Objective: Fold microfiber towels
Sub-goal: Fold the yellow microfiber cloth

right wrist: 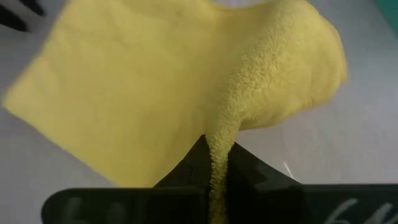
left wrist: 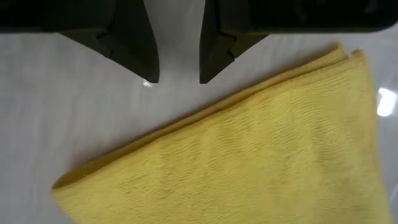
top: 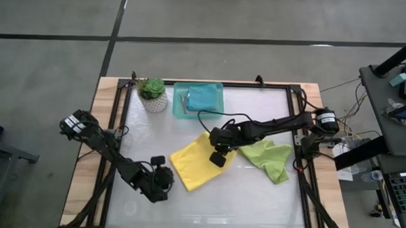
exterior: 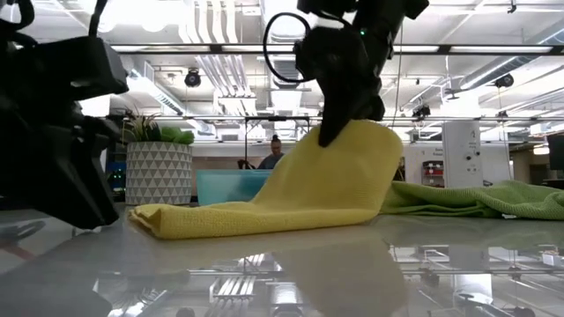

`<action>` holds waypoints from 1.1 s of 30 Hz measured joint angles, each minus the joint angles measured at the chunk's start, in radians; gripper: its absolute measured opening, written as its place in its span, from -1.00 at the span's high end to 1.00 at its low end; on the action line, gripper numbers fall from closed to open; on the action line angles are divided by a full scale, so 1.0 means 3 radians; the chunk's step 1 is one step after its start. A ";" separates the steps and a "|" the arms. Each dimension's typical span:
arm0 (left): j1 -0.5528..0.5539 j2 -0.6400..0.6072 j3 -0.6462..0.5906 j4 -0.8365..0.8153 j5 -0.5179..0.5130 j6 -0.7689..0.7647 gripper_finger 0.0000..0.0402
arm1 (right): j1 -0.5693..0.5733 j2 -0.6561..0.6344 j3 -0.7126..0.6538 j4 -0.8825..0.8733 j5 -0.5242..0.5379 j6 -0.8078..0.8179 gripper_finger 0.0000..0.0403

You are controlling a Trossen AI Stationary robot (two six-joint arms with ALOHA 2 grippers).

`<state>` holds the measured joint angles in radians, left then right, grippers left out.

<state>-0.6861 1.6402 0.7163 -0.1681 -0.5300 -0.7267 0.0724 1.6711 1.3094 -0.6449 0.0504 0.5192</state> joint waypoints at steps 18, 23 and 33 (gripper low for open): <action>0.0035 -0.0008 -0.0289 0.0439 -0.0244 0.0002 0.50 | 0.0182 0.0552 0.0349 0.0753 -0.0287 0.0012 0.92; 0.0041 -0.0006 -0.0290 0.0433 -0.0271 0.0004 0.50 | 0.0201 0.0675 0.0505 0.0783 -0.0293 -0.0049 0.92; 0.0064 -0.0003 -0.0295 0.0448 -0.0274 0.0004 0.50 | 0.0237 0.0970 0.0626 0.1128 -0.0455 -0.0074 0.92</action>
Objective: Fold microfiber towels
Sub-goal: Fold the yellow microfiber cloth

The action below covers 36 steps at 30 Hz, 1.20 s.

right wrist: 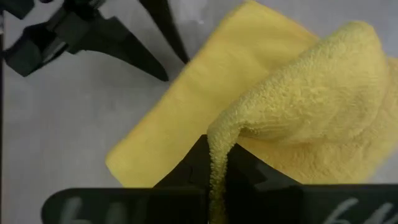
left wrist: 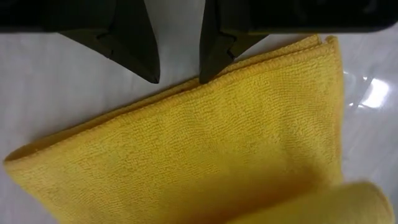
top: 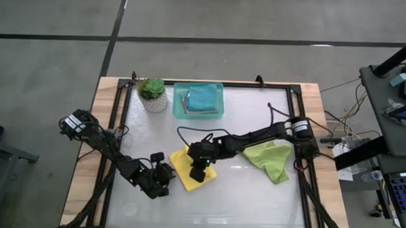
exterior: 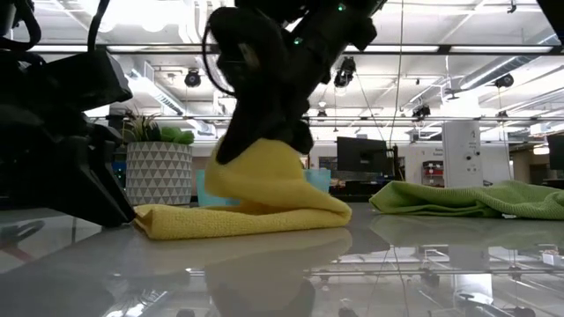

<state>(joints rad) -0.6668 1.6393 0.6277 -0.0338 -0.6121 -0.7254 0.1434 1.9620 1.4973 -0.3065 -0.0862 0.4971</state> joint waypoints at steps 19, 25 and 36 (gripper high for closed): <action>0.0022 0.0000 -0.0003 0.0000 0.0000 0.0003 0.50 | 0.0035 0.0235 0.0180 0.0248 0.0019 -0.0049 0.38; 0.0022 0.0000 -0.0003 0.0001 0.0001 0.0001 0.50 | 0.0072 0.0245 0.0180 0.0341 0.0026 0.0011 0.09; 0.0022 0.0000 0.0001 0.0014 0.0022 -0.0004 0.50 | 0.0075 0.0550 0.0299 0.0392 0.0025 0.0075 -0.04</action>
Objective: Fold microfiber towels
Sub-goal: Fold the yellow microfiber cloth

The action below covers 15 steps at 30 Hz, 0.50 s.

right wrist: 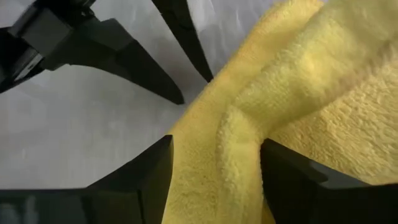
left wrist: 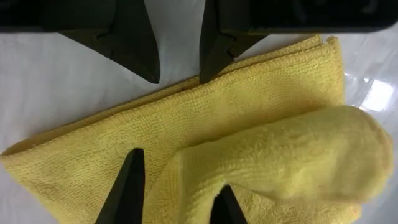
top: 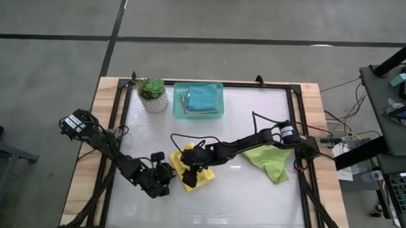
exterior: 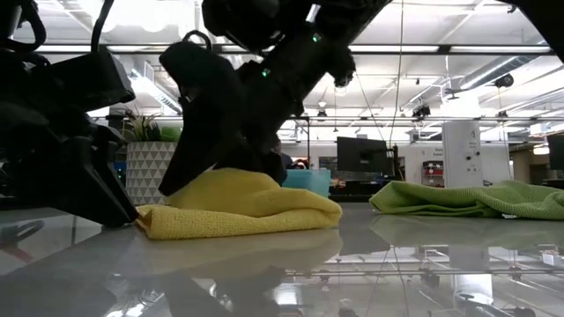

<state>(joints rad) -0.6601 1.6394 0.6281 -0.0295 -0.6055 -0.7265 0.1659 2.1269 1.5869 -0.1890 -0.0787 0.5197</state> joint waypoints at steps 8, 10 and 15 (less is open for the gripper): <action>0.0000 0.0000 0.0004 0.0005 0.0023 0.0000 0.50 | -0.0001 -0.0050 0.0209 -0.0471 -0.0003 -0.0214 -0.04; 0.0000 0.0000 0.0004 0.0005 0.0024 0.0000 0.50 | 0.0016 -0.0060 0.0283 -0.0438 0.0001 -0.0223 -0.04; 0.0000 0.0000 0.0005 0.0004 0.0025 0.0000 0.50 | 0.0088 -0.0030 0.0374 -0.0349 0.0004 -0.0224 -0.04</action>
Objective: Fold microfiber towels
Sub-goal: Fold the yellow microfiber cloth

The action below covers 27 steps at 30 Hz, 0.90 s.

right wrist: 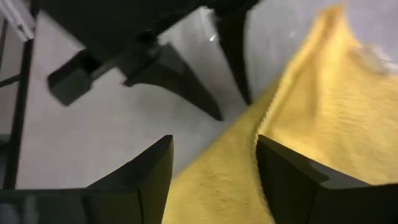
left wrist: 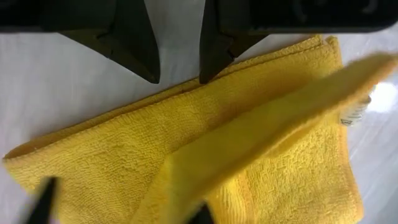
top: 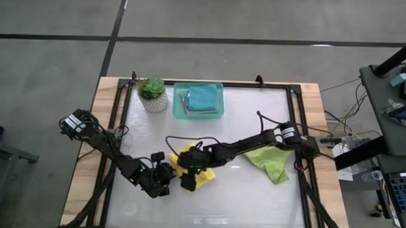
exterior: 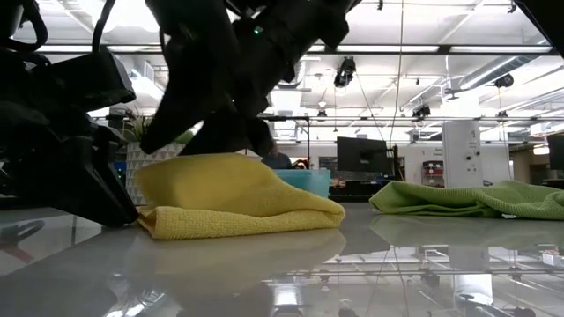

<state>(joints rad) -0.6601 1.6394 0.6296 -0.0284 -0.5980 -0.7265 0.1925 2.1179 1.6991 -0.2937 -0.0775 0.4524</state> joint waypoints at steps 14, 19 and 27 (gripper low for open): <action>0.0000 0.0000 0.0000 0.0003 0.0003 0.0000 0.50 | 0.0320 -0.0003 0.0236 0.0024 -0.0006 -0.0620 -0.04; 0.0000 0.0000 0.0000 0.0004 0.0003 0.0000 0.50 | 0.0303 -0.0003 0.0250 0.0025 0.0281 -0.0600 -0.04; -0.0001 -0.0228 -0.0006 -0.0165 0.0252 0.0024 0.50 | 0.0309 -0.0032 0.0247 -0.0423 0.0232 -0.0742 -0.04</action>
<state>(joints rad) -0.6605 1.5710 0.6277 -0.0781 -0.5224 -0.7194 0.2852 2.1084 1.7732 -0.4204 -0.0079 0.2297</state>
